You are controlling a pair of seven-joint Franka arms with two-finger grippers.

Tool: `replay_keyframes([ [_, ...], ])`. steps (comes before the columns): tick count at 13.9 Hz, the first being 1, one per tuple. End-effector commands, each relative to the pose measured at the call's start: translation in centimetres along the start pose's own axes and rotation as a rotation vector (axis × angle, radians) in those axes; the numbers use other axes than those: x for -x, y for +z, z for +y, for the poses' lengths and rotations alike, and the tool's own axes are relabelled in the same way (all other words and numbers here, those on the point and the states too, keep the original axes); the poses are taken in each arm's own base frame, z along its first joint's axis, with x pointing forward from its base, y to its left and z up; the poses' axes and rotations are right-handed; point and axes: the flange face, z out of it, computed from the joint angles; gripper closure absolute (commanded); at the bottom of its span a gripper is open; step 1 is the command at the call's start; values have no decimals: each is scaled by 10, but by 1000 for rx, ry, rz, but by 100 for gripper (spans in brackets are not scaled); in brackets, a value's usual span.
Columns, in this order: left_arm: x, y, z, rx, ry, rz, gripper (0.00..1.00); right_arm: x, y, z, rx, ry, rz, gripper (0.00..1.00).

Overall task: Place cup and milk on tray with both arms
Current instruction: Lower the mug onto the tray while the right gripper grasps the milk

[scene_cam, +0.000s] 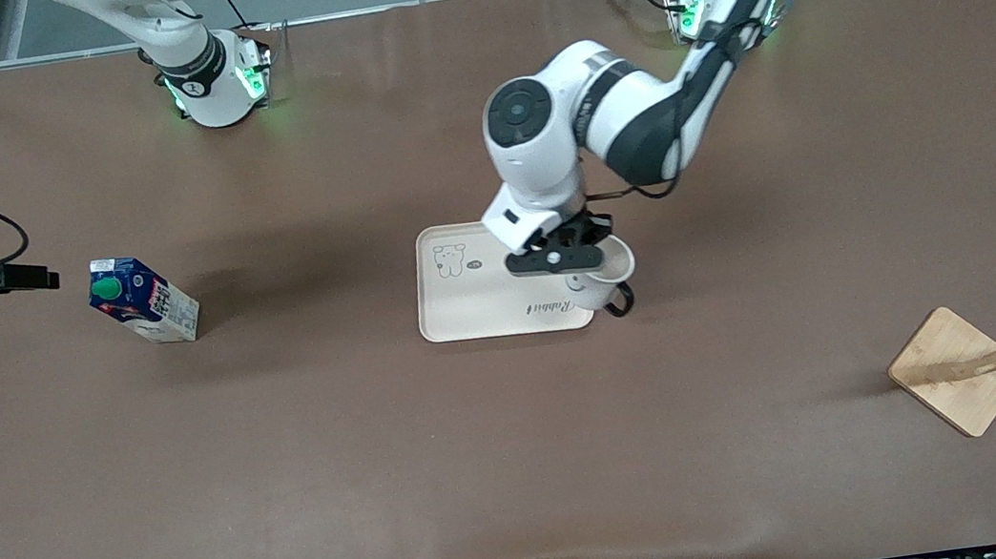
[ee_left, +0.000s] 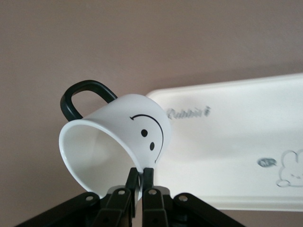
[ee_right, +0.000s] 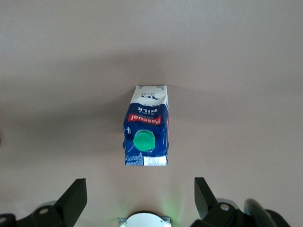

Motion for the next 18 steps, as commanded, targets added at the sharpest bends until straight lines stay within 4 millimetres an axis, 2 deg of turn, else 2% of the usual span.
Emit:
replay_keyframes([
  [1, 7, 14, 28, -16, 21, -34, 100, 8, 13, 7, 22, 7, -2, 0],
  [3, 14, 19, 31, -48, 36, -58, 100, 7, 23, 16, 36, 18, -17, 0],
  [5, 28, 29, 47, -73, 65, -82, 100, 10, 46, 25, 30, 32, -17, 0],
  [6, 29, 36, 48, -79, 66, -92, 100, 14, 58, 36, 25, 41, -3, 0],
  [7, 28, 44, 48, -85, 65, -100, 100, 19, 64, 36, 25, 41, 18, 0],
  [9, 32, 52, 62, -94, 81, -102, 100, 30, 76, 33, 24, 39, 32, 0],
  [11, 35, 61, 66, -117, 87, -101, 100, 32, 82, 30, 21, 36, 36, 0],
  [16, 38, 75, 71, -129, 94, -119, 100, 25, 79, 3, 27, 11, 74, 0],
  [17, 38, 76, 70, -129, 93, -119, 98, 22, 80, -3, 29, 8, 88, 0],
  [18, 36, 75, 70, -126, 90, -116, 56, 18, 80, -10, 33, -1, 108, 0],
])
